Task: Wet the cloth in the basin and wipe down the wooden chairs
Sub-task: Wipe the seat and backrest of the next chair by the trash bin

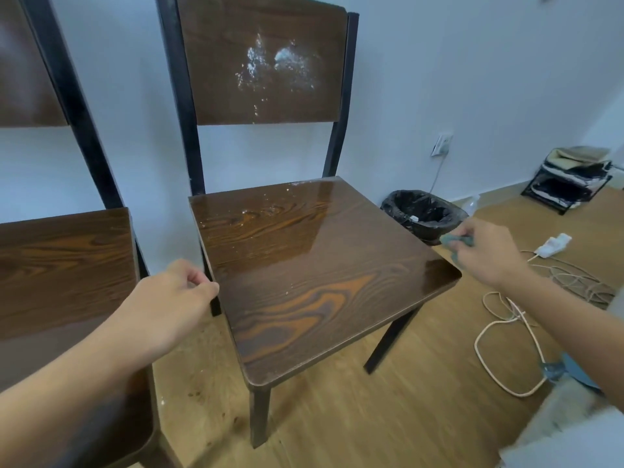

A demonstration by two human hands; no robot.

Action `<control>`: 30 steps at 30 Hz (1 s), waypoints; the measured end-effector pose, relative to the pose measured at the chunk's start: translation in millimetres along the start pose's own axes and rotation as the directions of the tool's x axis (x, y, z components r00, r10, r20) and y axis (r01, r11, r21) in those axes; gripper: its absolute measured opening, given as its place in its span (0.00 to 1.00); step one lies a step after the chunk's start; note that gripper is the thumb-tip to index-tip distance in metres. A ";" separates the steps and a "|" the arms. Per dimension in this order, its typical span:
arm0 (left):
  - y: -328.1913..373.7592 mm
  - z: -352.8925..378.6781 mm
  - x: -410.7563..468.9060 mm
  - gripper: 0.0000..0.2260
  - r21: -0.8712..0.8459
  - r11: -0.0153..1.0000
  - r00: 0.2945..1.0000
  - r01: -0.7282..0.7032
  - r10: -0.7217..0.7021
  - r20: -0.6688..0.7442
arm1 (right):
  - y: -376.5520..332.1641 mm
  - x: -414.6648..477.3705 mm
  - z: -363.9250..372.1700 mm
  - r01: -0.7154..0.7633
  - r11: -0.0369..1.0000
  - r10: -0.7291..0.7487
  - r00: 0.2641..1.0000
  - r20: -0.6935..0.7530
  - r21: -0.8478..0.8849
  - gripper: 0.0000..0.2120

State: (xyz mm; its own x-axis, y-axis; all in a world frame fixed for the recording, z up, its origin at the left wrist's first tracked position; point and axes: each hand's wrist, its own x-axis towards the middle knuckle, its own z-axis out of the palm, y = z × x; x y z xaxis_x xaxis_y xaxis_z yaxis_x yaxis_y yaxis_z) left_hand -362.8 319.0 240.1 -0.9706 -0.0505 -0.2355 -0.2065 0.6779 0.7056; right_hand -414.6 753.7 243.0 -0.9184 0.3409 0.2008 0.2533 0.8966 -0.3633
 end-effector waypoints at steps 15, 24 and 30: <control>-2.6 -1.6 70.3 0.11 -0.201 0.957 0.956 0.210 -0.244 -0.164 | -185.5 -46.9 85.9 0.454 0.861 -0.500 0.838 0.217 0.230 0.03; 2.1 -20.2 112.4 0.12 -0.450 0.839 0.918 0.306 -0.385 -0.093 | -283.9 1.2 139.7 0.631 0.697 -0.708 0.680 0.188 0.341 0.05; 17.7 -11.6 141.9 0.10 -0.458 0.868 0.937 0.191 -0.300 -0.179 | -228.1 112.8 154.8 0.482 0.850 -0.505 0.861 0.067 0.215 0.02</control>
State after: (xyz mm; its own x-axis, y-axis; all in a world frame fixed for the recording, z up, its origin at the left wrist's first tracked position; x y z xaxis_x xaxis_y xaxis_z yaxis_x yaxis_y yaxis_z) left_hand -505.6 315.3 226.9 -0.8695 -0.3820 -0.3132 -0.4216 0.2435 0.8735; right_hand -623.1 543.9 207.7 -0.9385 -0.1781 0.2958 -0.2925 0.8653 -0.4071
